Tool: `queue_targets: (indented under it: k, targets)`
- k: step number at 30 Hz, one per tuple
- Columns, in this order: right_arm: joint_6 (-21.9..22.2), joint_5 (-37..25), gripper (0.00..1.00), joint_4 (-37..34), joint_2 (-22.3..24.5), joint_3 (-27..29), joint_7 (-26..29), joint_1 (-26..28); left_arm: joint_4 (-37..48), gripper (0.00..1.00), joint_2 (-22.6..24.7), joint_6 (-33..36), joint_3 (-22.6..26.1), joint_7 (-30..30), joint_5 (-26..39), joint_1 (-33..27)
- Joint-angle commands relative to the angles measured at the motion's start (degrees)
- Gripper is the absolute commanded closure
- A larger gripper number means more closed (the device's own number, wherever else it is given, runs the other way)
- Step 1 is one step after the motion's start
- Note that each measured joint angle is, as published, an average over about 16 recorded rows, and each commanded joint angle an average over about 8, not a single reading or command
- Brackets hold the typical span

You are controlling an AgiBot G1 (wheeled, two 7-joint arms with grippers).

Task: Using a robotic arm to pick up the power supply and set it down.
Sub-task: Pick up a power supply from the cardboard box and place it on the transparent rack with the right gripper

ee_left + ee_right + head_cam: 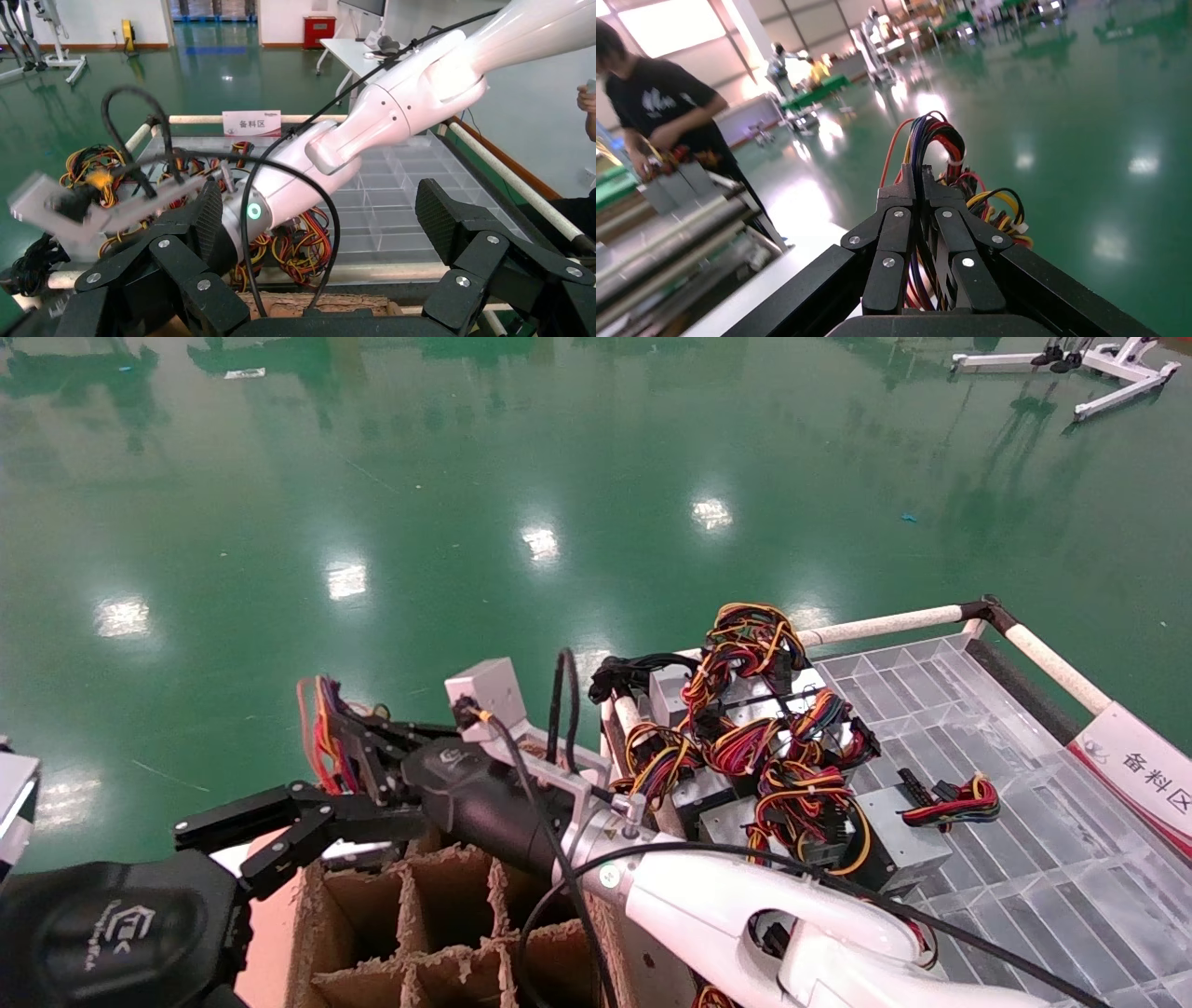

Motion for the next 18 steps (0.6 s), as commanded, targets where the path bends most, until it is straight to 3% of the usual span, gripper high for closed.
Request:
queue_targets:
  k: [1, 8, 18]
  targets:
    - [-1.8, 0.8, 1.00, -0.3, 0.1, 0.2, 0.0, 0.2, 0.0, 0.00, 0.0, 0.0, 0.0, 0.0, 0.0, 0.0]
    - [-9.3, 2.2, 1.00, -1.5, 0.6, 1.6, -1.9, 1.9, 0.0, 0.00, 0.0, 0.0, 0.0, 0.0, 0.0, 0.0]
    - [-25.1, 3.8, 1.00, -6.8, 1.3, 4.4, -5.2, 4.1, 0.0, 0.00, 0.0, 0.0, 0.0, 0.0, 0.0, 0.0]
